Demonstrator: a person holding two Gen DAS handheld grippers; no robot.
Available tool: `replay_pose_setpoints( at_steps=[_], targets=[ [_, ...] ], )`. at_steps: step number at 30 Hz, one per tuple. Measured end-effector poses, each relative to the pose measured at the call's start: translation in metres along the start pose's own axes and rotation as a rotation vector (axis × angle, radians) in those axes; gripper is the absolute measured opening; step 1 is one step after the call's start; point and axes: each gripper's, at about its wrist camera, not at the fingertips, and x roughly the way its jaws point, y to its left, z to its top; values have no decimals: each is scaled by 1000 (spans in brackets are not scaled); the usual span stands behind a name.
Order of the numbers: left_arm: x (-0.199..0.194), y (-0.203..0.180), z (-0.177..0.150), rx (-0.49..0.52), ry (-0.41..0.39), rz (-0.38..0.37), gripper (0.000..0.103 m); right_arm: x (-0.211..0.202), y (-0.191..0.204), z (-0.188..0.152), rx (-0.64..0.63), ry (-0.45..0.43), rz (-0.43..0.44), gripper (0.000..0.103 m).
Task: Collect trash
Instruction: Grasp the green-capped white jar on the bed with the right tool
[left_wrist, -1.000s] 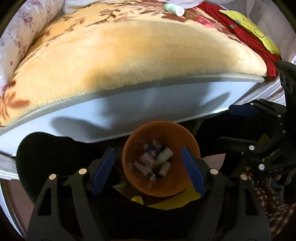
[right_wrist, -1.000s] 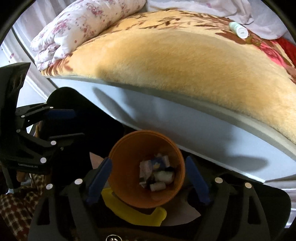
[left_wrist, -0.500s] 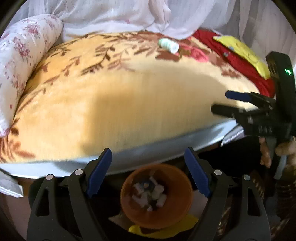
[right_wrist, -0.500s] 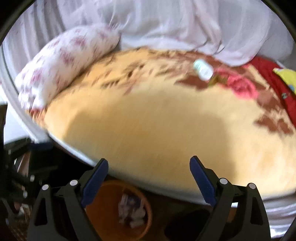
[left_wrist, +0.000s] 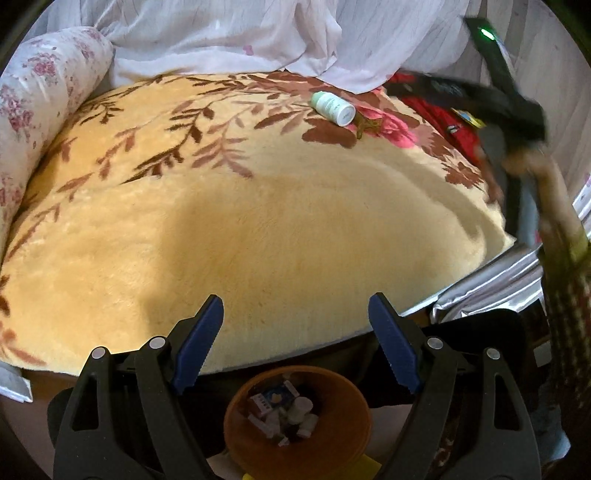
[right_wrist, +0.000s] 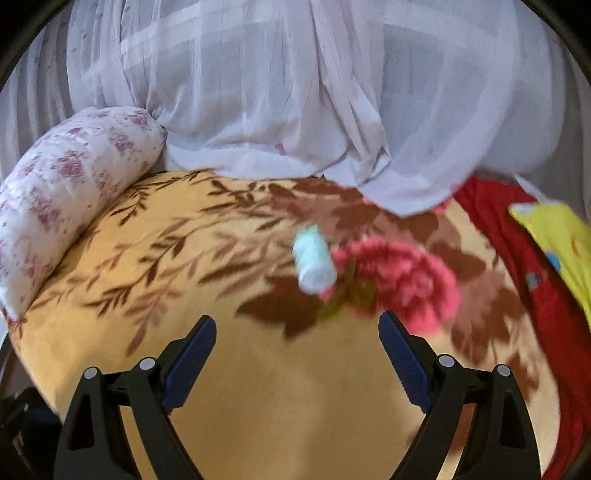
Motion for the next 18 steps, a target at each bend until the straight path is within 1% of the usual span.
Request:
replay_pose_setpoints(
  at_steps=[5, 7, 8, 9, 10, 14, 16, 18],
  targets=[
    [3, 4, 7, -13, -14, 2, 79, 64, 13, 44, -112, 22, -54, 88],
    [3, 9, 9, -19, -19, 9, 79, 97, 19, 55, -163, 62, -89, 88],
    [3, 12, 10, -22, -18, 14, 79, 116, 21, 60, -176, 98, -111, 84],
    [3, 14, 11, -26, -18, 17, 79, 130, 20, 63, -176, 126, -117, 79],
    [4, 18, 11, -32, -17, 21, 79, 141, 20, 65, -172, 153, -117, 77],
    [7, 32, 13, -63, -9, 25, 79, 176, 20, 71, -176, 237, -124, 76],
    [10, 37, 13, -78, -1, 20, 79, 194, 21, 69, -178, 308, -121, 73],
    [11, 38, 15, -81, 0, 16, 79, 207, 23, 65, -192, 352, -128, 66]
  ],
)
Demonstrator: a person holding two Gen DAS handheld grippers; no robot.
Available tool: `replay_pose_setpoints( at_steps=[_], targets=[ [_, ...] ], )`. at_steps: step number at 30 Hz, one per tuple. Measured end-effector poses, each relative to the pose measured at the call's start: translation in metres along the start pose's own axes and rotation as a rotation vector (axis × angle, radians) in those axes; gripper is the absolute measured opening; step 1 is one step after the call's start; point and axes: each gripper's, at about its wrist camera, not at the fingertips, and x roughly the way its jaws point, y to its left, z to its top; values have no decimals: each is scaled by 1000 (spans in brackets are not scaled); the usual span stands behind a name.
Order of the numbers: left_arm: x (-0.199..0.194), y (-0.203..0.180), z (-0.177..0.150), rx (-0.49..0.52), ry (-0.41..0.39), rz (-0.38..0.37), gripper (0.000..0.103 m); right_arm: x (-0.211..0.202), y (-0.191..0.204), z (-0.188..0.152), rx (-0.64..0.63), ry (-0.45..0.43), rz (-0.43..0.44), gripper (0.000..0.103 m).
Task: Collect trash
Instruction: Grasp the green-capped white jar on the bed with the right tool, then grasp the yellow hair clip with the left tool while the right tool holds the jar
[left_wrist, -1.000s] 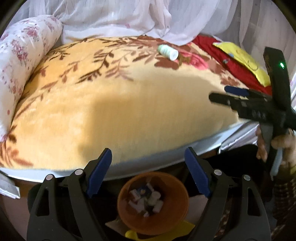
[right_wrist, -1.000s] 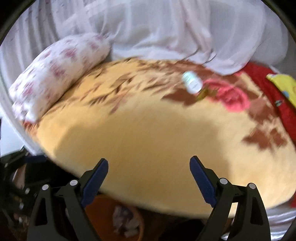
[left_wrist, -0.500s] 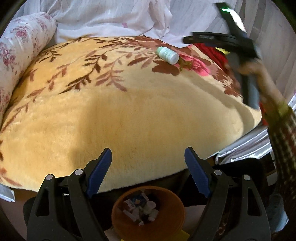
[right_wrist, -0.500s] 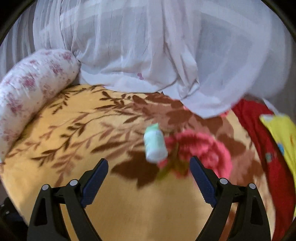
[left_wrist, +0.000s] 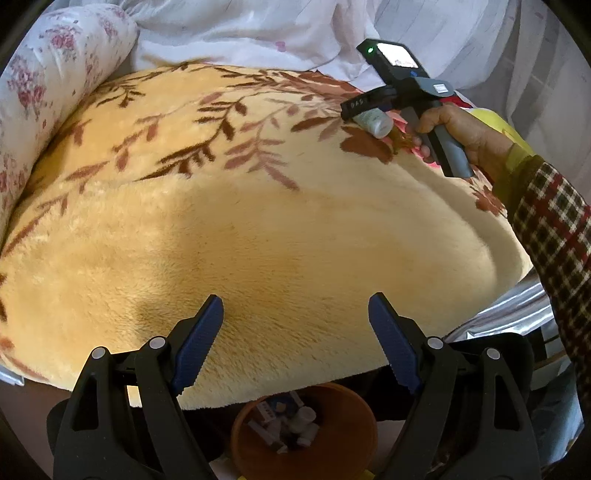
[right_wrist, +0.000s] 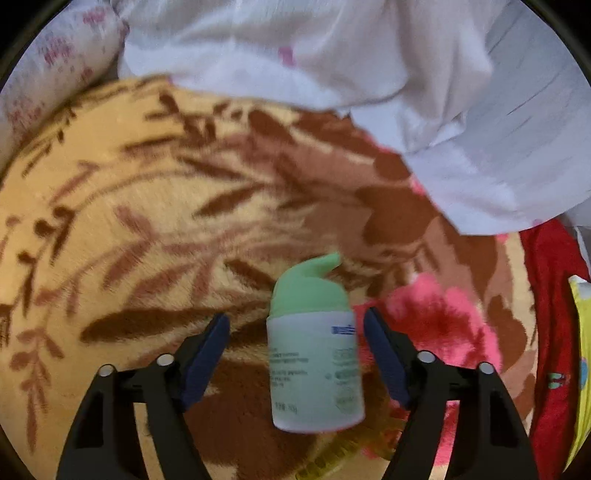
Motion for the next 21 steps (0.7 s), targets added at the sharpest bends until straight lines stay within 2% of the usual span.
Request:
replay_pose_setpoints(
  at_steps=[1, 2, 3, 6, 10, 14, 17, 19, 21],
  targets=[
    [0, 0, 1, 1, -1, 1, 79, 5, 1, 0, -5, 16, -7, 64],
    [1, -1, 2, 4, -2, 1, 79, 6, 2, -1, -7, 11, -19, 52],
    [1, -3, 3, 6, -3, 0, 79, 2, 1, -2, -9, -9, -27, 49],
    [0, -7, 8, 11, -13, -9, 79, -23, -10, -8, 59, -87, 54, 49],
    [2, -28, 34, 37, -58, -50, 79, -80, -29, -35, 144, -221, 131, 49],
    [13, -60, 72, 102, -121, -75, 79, -138, -50, -80, 194, -327, 100, 49],
    [35, -89, 108, 151, -164, -93, 79, -166, -74, -116, 250, -361, 91, 49],
    [58, -107, 134, 167, -166, -107, 79, -180, -87, -137, 274, -387, 72, 49],
    [87, -124, 159, 169, -128, -114, 79, -192, -98, -156, 288, -400, 53, 49]
  ],
)
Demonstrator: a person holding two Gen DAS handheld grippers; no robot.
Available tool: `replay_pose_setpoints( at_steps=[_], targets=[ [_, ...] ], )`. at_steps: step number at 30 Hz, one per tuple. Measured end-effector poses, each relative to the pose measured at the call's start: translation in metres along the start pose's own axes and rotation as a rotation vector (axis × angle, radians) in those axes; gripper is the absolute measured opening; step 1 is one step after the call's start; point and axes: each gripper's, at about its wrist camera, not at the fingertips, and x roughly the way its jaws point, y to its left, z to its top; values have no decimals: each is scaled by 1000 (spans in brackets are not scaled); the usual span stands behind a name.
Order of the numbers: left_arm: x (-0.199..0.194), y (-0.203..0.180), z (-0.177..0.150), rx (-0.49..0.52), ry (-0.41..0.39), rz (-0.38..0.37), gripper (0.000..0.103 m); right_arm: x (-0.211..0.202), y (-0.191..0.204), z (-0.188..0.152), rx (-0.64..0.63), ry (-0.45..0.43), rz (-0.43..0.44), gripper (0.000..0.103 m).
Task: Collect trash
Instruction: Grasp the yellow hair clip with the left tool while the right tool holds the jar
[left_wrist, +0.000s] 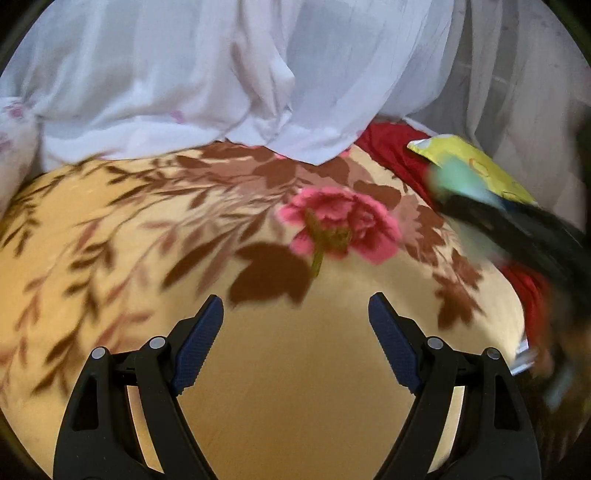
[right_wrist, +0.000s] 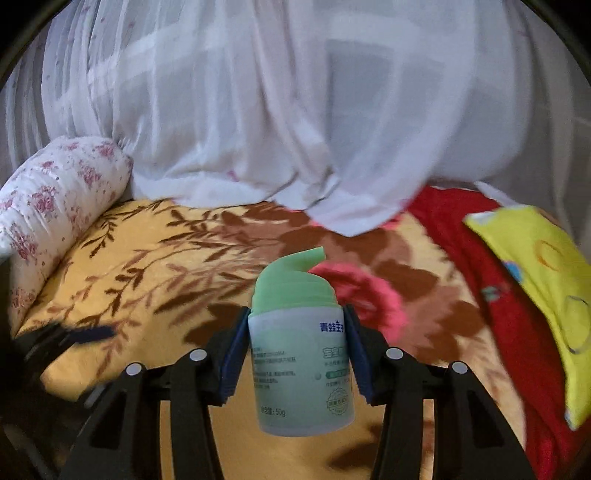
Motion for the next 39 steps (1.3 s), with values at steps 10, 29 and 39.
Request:
replay_pose_setpoints(
  at_steps=[10, 29, 39],
  targets=[
    [118, -48, 46, 77, 123, 83, 79, -32, -46, -35, 39, -36, -31, 49],
    [138, -42, 41, 47, 157, 100, 43, -24, -42, -49, 63, -18, 18, 49],
    [69, -15, 31, -11, 72, 84, 43, -35, -30, -53, 62, -19, 42, 49]
  ],
)
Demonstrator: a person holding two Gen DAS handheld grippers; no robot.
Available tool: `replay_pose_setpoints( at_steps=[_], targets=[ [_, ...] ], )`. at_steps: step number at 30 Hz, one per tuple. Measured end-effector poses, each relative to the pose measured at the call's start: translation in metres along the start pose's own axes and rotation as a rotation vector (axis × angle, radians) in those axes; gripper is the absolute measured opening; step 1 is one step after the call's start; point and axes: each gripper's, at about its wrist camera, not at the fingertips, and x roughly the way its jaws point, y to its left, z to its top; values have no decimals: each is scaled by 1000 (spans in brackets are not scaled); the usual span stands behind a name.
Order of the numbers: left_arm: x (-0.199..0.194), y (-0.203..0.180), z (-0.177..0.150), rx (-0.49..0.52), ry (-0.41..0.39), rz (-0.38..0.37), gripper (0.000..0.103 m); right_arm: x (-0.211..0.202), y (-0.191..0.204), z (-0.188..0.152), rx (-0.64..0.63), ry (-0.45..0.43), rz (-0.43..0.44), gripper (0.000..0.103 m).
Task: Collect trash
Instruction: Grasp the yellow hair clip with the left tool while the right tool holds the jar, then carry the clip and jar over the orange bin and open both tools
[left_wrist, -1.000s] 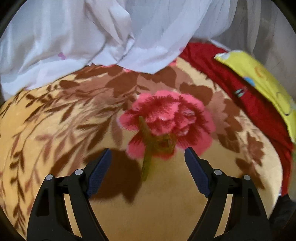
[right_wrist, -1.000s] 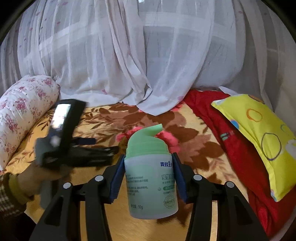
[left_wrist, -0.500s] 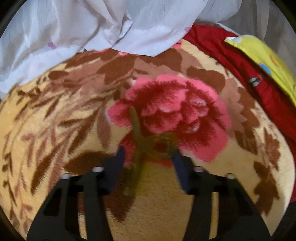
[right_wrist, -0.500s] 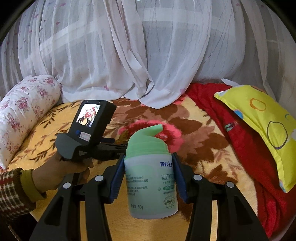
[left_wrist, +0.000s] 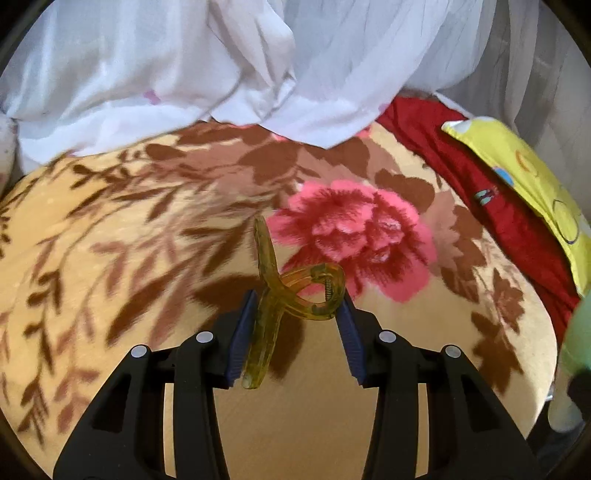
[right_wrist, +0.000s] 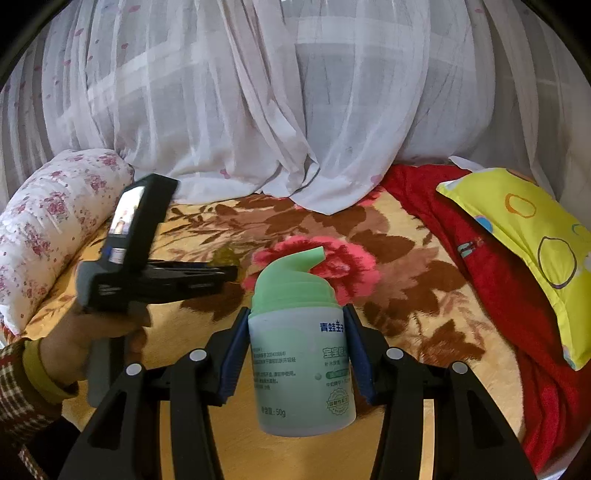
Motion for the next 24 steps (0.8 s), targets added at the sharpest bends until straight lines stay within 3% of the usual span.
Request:
replay_pose_setpoints(
  at_steps=[12, 24],
  targets=[
    [-114, 51, -82, -25, -78, 53, 43, -25, 57, -24, -35, 20, 112, 49],
    [-198, 78, -177, -26, -64, 45, 42, -53, 139, -72, -139, 110, 278, 49]
  ],
)
